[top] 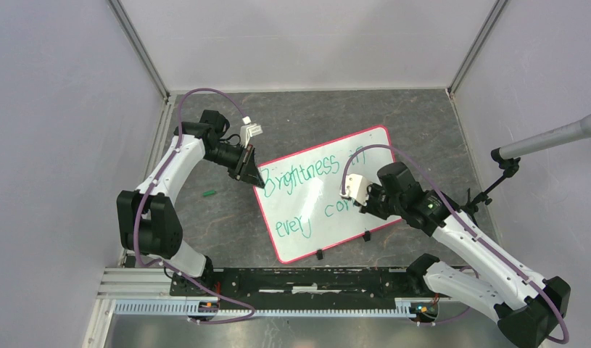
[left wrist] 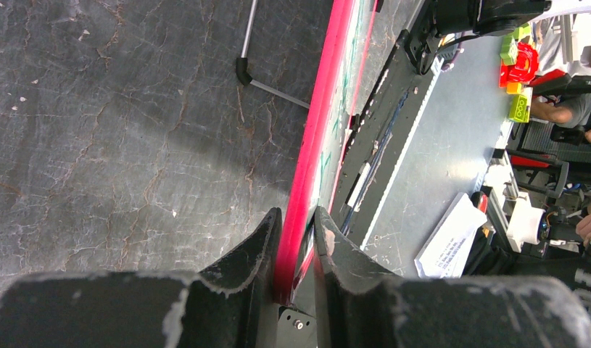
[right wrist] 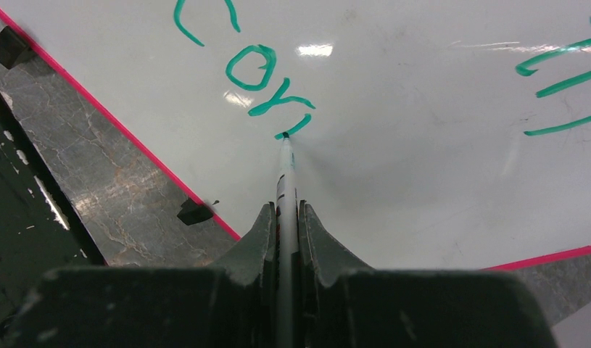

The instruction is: Write a sentence on the whiteboard

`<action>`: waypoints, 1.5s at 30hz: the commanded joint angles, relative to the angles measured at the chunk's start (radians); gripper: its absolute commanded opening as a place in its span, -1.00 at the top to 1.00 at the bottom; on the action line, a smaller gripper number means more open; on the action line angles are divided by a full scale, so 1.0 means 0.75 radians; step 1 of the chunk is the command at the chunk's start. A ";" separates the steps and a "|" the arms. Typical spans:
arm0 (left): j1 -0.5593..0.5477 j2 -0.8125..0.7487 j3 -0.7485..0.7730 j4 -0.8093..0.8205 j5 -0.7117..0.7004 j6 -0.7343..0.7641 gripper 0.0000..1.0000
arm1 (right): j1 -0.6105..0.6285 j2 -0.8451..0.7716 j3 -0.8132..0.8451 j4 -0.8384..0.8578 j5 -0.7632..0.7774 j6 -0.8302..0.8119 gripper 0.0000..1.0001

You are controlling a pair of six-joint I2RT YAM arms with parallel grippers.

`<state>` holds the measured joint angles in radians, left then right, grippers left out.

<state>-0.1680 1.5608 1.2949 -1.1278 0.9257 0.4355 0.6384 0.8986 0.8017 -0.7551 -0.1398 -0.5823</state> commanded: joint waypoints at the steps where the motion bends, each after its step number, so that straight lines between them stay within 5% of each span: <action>1: -0.067 0.050 -0.013 0.066 -0.103 0.025 0.95 | -0.004 -0.010 0.069 0.115 0.075 0.032 1.00; 17: -0.066 0.056 -0.006 0.066 -0.101 0.023 0.95 | -0.005 -0.020 0.038 0.061 0.176 0.005 1.00; 39: -0.068 0.054 -0.007 0.066 -0.101 0.022 0.95 | -0.004 -0.046 0.057 -0.080 0.011 -0.045 1.00; 45: -0.071 0.055 -0.008 0.065 -0.101 0.023 0.95 | -0.008 -0.077 0.037 -0.004 0.140 0.040 1.00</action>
<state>-0.1696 1.5642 1.2972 -1.1286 0.9257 0.4351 0.6384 0.8631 0.8112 -0.8085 -0.0952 -0.5961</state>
